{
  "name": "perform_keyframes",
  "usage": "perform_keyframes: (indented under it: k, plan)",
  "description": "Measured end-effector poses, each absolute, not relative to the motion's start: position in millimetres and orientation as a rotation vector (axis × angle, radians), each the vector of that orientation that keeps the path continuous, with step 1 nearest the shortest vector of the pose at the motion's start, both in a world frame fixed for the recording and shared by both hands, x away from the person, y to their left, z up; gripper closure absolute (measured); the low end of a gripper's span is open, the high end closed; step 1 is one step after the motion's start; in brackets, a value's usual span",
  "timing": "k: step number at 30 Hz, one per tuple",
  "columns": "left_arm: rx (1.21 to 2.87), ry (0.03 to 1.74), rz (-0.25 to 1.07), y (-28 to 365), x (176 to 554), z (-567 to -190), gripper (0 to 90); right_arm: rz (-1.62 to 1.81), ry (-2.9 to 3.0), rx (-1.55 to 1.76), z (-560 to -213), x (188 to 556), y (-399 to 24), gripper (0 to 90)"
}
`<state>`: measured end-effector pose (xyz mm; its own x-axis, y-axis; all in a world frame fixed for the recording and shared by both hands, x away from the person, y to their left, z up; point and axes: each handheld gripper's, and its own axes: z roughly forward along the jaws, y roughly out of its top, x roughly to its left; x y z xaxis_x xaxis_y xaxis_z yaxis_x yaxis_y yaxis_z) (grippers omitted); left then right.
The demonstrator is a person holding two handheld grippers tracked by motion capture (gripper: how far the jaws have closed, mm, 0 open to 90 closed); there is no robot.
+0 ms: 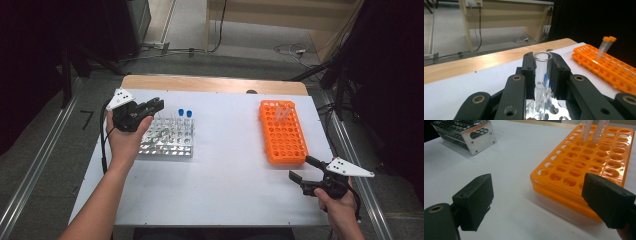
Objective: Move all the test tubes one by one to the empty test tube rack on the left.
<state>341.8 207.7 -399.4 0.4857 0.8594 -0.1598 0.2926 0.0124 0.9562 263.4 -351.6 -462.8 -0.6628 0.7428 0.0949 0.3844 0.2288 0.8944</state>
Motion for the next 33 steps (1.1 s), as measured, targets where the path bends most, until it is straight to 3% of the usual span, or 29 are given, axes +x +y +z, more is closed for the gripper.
perform_keyframes:
  k: [15, 33]
  plan:
    - [1.544, 1.115, 0.622, 202.4, 365.8, -418.2, 76.5, 1.414, 2.158, 1.061, -465.4, 264.7, -353.2, 9.2]
    - [1.619, 1.134, 0.647, 193.3, 363.1, -437.6, 76.2, 1.409, 2.166, 1.055, -466.9, 264.3, -350.8, 9.3]
